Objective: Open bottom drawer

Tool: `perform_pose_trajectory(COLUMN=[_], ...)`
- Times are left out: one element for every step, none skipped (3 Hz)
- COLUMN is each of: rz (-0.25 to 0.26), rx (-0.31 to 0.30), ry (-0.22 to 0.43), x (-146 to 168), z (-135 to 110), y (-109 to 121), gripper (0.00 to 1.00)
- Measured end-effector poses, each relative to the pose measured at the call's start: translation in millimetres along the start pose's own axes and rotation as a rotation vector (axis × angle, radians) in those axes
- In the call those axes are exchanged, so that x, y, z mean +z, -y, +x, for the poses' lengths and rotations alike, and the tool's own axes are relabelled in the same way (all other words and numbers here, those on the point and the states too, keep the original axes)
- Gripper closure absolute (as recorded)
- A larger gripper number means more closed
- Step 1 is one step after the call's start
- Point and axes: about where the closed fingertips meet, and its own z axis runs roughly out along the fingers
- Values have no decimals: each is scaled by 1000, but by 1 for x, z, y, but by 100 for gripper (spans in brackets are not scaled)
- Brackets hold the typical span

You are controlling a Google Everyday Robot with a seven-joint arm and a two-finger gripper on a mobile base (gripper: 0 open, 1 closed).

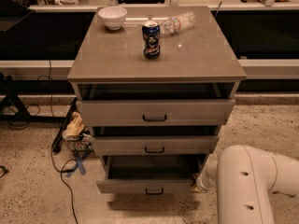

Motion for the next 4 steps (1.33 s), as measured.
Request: perform_pose_trajectory(rz=[0, -4, -10, -18], rx=[0, 0, -4, -18], ry=[0, 1, 3, 7], x=[0, 2, 4, 7], z=[0, -1, -2, -3], y=[0, -2, -5, -7], gripper=[75, 51, 21, 0])
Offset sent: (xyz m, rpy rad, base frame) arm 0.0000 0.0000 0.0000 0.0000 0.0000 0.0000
